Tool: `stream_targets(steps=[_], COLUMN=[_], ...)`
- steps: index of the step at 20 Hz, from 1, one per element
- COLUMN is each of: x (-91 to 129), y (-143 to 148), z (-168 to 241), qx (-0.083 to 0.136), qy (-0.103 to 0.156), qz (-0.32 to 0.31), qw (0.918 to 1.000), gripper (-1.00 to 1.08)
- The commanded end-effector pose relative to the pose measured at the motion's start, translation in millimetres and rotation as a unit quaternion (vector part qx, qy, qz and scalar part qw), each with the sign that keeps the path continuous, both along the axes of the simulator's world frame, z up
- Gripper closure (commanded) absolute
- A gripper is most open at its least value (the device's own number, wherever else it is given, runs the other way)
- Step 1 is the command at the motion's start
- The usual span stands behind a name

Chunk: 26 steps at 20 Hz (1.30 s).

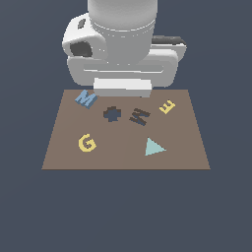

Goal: Insert a designated object into the corresponding slot on a board.

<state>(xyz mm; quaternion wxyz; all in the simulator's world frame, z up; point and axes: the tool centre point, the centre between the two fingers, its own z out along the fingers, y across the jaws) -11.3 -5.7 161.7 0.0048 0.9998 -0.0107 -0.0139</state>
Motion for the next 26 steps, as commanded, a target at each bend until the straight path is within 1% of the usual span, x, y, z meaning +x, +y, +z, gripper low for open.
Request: stream_targets(steps=[1,7,10,14,17,21,26], x=[0.0,-3.9,-9.4,-21.3,-34.7,-54.9,-74.1], y=[0.0,-11.5,-25.4,-51.6,-75.8,-105.9,-129.2], z=[0.0,-7.8,-17.5,-36.3,-54.5,-78.7,-99.9], qx=[0.000,0.000,0.000,0.000,-0.001,-0.001,0.000], qy=[0.000,-0.001,-0.002,-0.005,-0.008,-0.011,-0.013], qz=[0.000,-0.017,-0.038,-0.078,-0.117,-0.168,-0.210], qw=[1.0000,0.9999,0.9993,0.9969,0.9931,0.9858,0.9776], gripper=[-0.92,-0.92,-0.92,-0.92,-0.92,-0.92,-0.92])
